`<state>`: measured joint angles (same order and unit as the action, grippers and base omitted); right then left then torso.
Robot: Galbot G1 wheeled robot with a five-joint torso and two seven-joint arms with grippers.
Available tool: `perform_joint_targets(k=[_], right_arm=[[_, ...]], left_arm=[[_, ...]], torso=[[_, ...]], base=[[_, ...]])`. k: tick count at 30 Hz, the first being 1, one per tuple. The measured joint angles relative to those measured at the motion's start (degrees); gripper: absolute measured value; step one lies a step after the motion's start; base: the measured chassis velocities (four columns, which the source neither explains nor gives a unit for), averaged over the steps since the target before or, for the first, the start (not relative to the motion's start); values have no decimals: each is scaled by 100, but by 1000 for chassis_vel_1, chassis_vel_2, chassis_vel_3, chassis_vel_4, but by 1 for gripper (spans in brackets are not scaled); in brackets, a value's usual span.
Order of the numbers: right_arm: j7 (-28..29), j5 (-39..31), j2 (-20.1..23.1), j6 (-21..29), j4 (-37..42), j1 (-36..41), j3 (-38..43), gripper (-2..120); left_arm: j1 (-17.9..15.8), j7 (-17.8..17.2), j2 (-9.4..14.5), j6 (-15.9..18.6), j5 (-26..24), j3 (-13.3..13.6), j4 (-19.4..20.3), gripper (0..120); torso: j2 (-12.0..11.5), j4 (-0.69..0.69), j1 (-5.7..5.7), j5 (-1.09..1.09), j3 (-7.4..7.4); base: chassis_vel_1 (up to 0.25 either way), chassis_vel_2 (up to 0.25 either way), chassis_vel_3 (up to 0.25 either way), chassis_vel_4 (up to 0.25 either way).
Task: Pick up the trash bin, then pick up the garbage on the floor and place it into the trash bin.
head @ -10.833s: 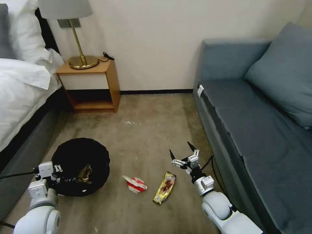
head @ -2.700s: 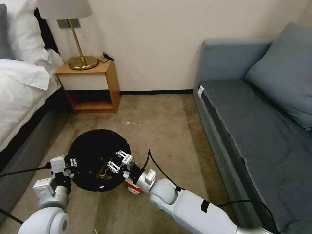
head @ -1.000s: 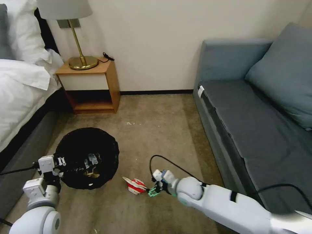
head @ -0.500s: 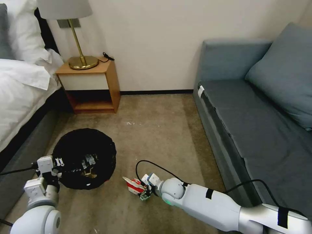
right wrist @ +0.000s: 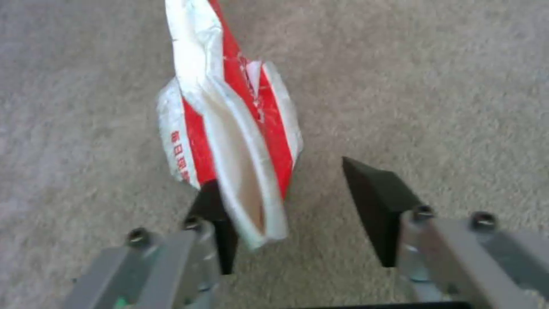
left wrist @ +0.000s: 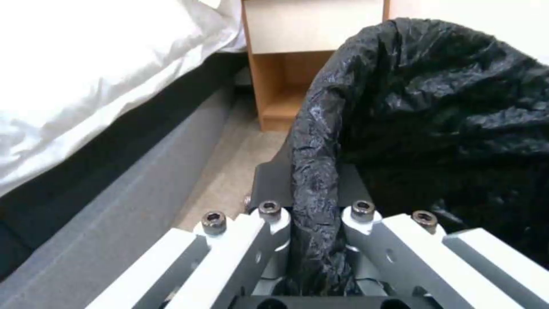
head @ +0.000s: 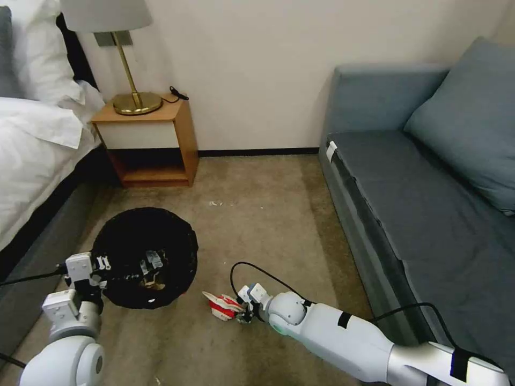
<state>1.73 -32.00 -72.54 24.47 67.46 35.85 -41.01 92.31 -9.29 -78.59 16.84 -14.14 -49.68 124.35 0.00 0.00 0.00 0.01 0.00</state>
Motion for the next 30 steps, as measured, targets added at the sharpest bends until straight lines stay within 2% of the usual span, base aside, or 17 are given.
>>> perform_joint_targets(k=[1,3,7,8,9,10,11,12,15,17,18,21,25,30], right_arm=[[16,12,-2,-48,-12,13,10,39],[29,23,-1,-113,-24,29,17,36],[28,54,17,-247,-27,51,28,21],[28,54,17,-247,-27,51,28,21],[25,72,42,-317,-22,62,47,14],[25,72,42,-317,-22,62,47,14],[24,94,110,-526,47,81,117,5],[24,98,146,-634,110,97,182,1],[65,63,297,-902,378,177,419,0],[220,-139,656,-1140,984,325,752,0],[220,-139,656,-1140,984,325,752,0],[480,-331,1282,-1304,2046,486,1134,0],[693,-352,1688,-1480,2696,587,1393,0],[416,-339,1947,-1863,3268,679,1520,0]], left_arm=[[4,1,0,-2,5,1,-5,7],[8,1,0,-4,8,1,-12,7],[14,3,2,-12,11,0,-27,7],[14,3,2,-12,11,0,-27,7],[21,3,3,-15,12,0,-31,7],[21,3,3,-15,12,0,-31,7],[32,4,4,-17,13,0,-38,7],[34,5,9,-18,13,0,-41,7],[36,5,32,-21,14,5,-59,7],[33,6,47,-26,14,17,-101,7],[33,6,47,-26,14,17,-101,7],[38,-10,68,-88,13,20,-191,7],[91,-19,77,-115,13,23,-193,7],[158,-14,63,-124,14,40,-70,7]], torso=[[0,0,0,-1,0],[0,0,0,-1,0],[0,0,0,0,0],[0,0,0,0,0],[0,0,0,0,0],[0,0,0,0,0],[0,0,0,0,0],[0,0,0,-1,0],[0,1,0,1,0],[0,0,0,0,-1],[0,0,0,0,-1],[0,0,0,0,-1],[0,-1,0,1,-1],[0,-1,0,1,-1]], base=[[0,0,0,0],[0,0,0,0],[0,0,0,0],[0,0,0,0],[0,0,0,0],[0,0,0,0],[0,0,0,0],[0,0,0,0],[0,0,0,0],[0,0,0,0],[0,0,0,0],[0,0,0,0],[0,0,0,0],[0,0,0,0]])
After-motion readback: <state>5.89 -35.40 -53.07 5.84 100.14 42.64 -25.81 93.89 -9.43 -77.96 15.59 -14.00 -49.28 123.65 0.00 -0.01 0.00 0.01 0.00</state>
